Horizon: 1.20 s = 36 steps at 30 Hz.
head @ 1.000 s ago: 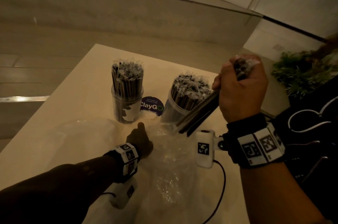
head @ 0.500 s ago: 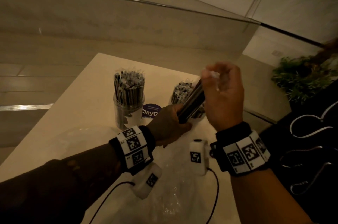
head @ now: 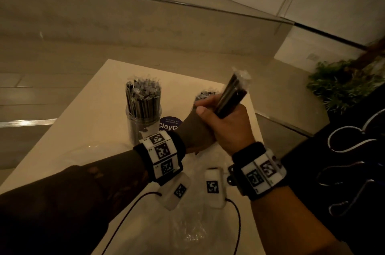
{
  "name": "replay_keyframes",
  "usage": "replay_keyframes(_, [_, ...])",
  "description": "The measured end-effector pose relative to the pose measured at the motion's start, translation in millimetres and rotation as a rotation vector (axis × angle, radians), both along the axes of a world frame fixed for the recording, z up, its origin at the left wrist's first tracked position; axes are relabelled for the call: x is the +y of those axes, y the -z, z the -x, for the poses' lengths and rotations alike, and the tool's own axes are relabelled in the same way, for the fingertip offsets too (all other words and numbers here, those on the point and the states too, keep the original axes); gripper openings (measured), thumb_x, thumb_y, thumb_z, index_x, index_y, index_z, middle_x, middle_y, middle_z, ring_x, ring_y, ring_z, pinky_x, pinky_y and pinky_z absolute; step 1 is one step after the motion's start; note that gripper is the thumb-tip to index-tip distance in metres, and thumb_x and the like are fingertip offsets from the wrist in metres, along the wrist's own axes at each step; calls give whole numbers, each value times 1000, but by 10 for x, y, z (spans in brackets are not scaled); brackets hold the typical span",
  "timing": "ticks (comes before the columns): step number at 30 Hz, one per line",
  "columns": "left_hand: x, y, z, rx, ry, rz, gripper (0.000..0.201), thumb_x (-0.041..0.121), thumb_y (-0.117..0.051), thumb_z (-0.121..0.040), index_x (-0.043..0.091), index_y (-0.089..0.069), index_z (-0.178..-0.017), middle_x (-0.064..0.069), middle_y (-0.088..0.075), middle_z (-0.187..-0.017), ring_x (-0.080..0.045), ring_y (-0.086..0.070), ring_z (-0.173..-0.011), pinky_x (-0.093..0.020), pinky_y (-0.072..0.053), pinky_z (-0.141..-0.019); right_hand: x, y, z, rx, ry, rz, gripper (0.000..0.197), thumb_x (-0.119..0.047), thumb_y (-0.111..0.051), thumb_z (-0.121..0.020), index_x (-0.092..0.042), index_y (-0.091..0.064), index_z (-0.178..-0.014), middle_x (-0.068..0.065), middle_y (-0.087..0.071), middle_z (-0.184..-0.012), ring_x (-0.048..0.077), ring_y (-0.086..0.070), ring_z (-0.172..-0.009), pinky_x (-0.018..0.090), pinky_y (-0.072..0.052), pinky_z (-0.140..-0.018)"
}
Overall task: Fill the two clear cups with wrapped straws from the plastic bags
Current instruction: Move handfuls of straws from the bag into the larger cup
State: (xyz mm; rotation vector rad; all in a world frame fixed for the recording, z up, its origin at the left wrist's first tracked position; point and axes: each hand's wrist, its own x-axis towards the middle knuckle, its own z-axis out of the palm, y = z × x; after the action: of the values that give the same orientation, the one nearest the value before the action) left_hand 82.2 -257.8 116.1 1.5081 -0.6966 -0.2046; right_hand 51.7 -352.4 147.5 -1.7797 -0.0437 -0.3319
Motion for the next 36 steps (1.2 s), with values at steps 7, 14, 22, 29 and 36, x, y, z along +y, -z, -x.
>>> replay_keyframes(7, [261,319,8,-596,-304,-631,39,35,-70,-70,6,-67,-96,-5,-64,-91,-17,-55,-79,-27,-50,-69,-293,43,-219,-111,396,-420,25,4,-59,-86,-14,-51,-72,2,-52,-47,24,-52,-46,31,-50,-56])
replay_keyframes(14, [161,528,-72,-570,-315,-865,52,44,-56,-84,17,-49,-128,-6,-50,-124,-24,-46,-107,-35,-43,-88,-308,56,-426,-97,448,-406,23,4,-58,-86,-13,-50,-73,-2,-51,-47,20,-52,-43,27,-47,-51])
replay_keyframes(22, [69,507,-307,-537,-285,-799,26,24,-60,-88,-1,-64,-94,-17,-62,-99,-32,-54,-97,-34,-33,-86,-383,40,-669,-77,529,-358,17,-1,-56,-84,-15,-52,-75,-6,-52,-43,22,-52,-44,33,-49,-54])
replay_keyframes(29, [34,440,-427,-287,-243,-675,27,34,-61,-87,17,-40,-91,-2,-44,-89,-17,-39,-78,-28,-31,-68,-356,-49,-816,-94,581,-295,22,0,-56,-82,-18,-51,-70,-7,-49,-44,24,-51,-44,31,-47,-49])
replay_keyframes(36, [14,487,-519,-338,-262,-733,26,31,-60,-89,17,-38,-93,-2,-45,-89,-14,-36,-76,-25,-28,-67,-255,-19,-878,-68,620,-166,5,-14,-58,-76,-17,-55,-74,15,-58,-65,32,-60,-55,37,-52,-51])
